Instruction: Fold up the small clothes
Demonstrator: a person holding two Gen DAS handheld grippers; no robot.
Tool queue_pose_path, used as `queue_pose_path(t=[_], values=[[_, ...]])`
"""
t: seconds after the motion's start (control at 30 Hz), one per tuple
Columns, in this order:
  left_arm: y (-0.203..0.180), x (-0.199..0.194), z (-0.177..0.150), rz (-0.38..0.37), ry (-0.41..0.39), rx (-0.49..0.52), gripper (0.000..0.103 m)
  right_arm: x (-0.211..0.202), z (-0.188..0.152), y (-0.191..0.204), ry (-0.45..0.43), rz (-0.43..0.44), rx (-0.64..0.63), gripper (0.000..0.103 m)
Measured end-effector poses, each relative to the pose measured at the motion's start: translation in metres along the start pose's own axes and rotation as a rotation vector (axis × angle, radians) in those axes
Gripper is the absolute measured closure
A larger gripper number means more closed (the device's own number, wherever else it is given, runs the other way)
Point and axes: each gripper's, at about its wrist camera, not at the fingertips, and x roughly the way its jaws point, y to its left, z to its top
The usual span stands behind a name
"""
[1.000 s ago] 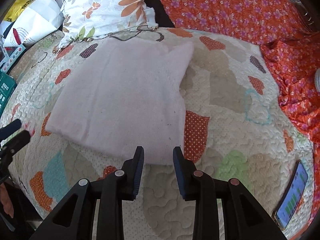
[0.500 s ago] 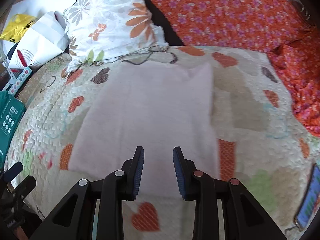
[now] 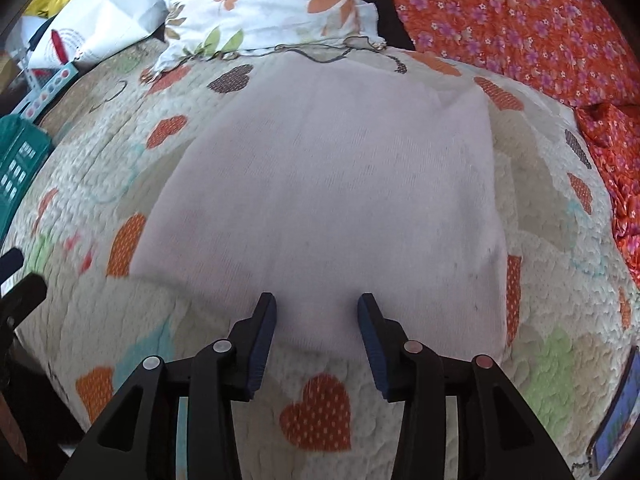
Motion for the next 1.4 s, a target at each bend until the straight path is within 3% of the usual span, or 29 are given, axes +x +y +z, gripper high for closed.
queue_pose_path(t=[0.3, 0.8, 1.07, 1.2, 1.3, 1.4], values=[[-0.010, -0.009, -0.002, 0.004, -0.023, 0.034, 0.028, -0.027, -0.018, -0.022, -0.009, 0.100, 0.131, 0.057], [-0.022, -0.025, 0.004, -0.041, -0.039, 0.024, 0.022, -0.061, -0.041, -0.044, -0.094, 0.093, 0.225, 0.054], [-0.022, -0.007, 0.006, -0.065, -0.002, 0.005, 0.022, -0.061, -0.022, -0.076, -0.181, 0.114, 0.360, 0.053], [-0.024, 0.008, 0.037, -0.087, -0.015, -0.005, 0.022, -0.053, 0.006, -0.088, -0.184, 0.058, 0.330, 0.053], [-0.033, 0.028, 0.062, -0.063, -0.037, 0.014, 0.022, -0.039, 0.031, -0.096, -0.178, 0.041, 0.313, 0.059], [-0.041, 0.058, 0.069, -0.046, 0.010, 0.027, 0.022, -0.017, 0.057, -0.105, -0.176, 0.050, 0.314, 0.060]])
